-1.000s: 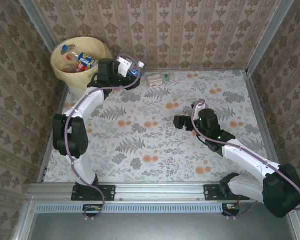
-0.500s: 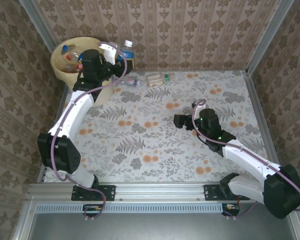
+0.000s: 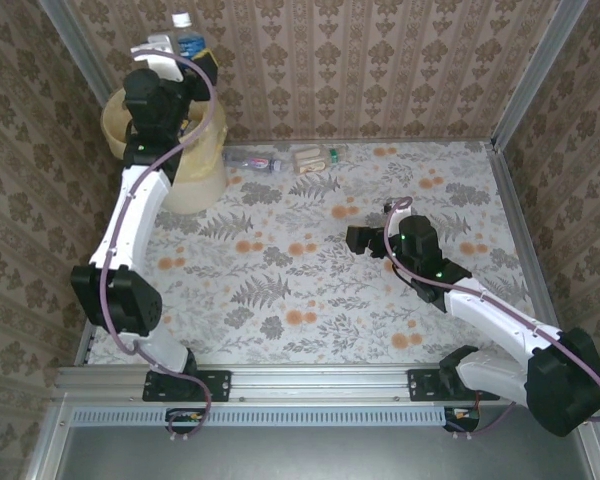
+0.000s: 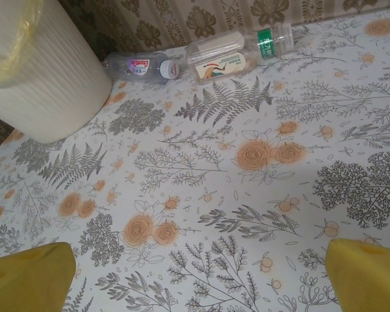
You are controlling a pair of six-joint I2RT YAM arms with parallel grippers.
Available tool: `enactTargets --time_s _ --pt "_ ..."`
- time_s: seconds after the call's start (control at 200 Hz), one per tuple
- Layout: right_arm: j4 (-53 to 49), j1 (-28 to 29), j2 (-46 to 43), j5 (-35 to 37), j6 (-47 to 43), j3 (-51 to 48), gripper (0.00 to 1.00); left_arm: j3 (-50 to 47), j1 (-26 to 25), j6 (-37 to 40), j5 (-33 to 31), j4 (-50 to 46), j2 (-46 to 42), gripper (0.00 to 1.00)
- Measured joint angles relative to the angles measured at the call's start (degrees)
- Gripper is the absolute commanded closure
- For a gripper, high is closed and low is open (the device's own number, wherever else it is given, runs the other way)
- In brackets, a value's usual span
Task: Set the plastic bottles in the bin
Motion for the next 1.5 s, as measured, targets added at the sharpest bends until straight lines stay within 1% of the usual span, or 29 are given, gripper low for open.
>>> enactTargets --time_s 0.16,0.285,0.57,0.62,0.715,0.74,0.8,0.82,0.945,1.105,1.3,1.5 --pt "0.0 0.0 0.0 0.02 0.0 0.0 0.0 4.0 2.03 -5.31 -5.86 0.09 5.22 0.5" --pt "0.0 0.0 -0.02 0.02 0.0 0.0 0.0 6.4 3.37 -8.87 -8.87 -0.83 8.76 0.49" --pt "-0.39 0.0 -0.39 0.07 0.0 0.0 0.0 17.29 5.35 -16.15 -16.31 -8.04 19.17 0.48" --pt "-0.42 0.0 -0.57 0.22 0.0 -0.02 0.0 19.71 5.62 -17.46 -17.66 -10.45 21.0 0.45" --pt "-0.46 0.0 -1.16 0.39 -0.02 -0.02 0.0 25.0 5.79 -19.78 -20.2 -15.17 24.96 0.35" --pt "-0.48 0.0 -1.33 0.46 -0.02 -0.02 0.0 26.49 5.92 -20.22 -20.68 -16.35 26.08 0.3" --pt "-0.57 0.0 -1.73 0.52 -0.04 -0.02 0.0 30.34 6.01 -21.31 -21.64 -19.19 28.68 0.14" --pt "-0.61 0.0 -1.81 0.59 -0.04 -0.02 0.0 31.39 6.03 -22.16 -21.94 -19.96 29.38 0.11" --pt "-1.11 0.0 -2.45 0.7 -0.15 -0.13 0.0 37.83 6.4 -23.15 -22.1 -24.76 33.51 0.05" --pt "-1.81 0.0 -2.71 0.72 -0.17 -0.44 0.0 39.06 6.99 -23.37 -21.64 -27.15 33.99 0.01" --pt "-1.84 0.0 -2.71 0.74 -0.15 -0.46 0.0 38.56 7.17 -23.37 -19.5 -27.12 33.51 0.0" --pt "-1.79 0.0 -2.71 0.72 0.04 -0.55 0.0 32.61 7.17 -23.34 -14.67 -26.23 28.15 0.0"
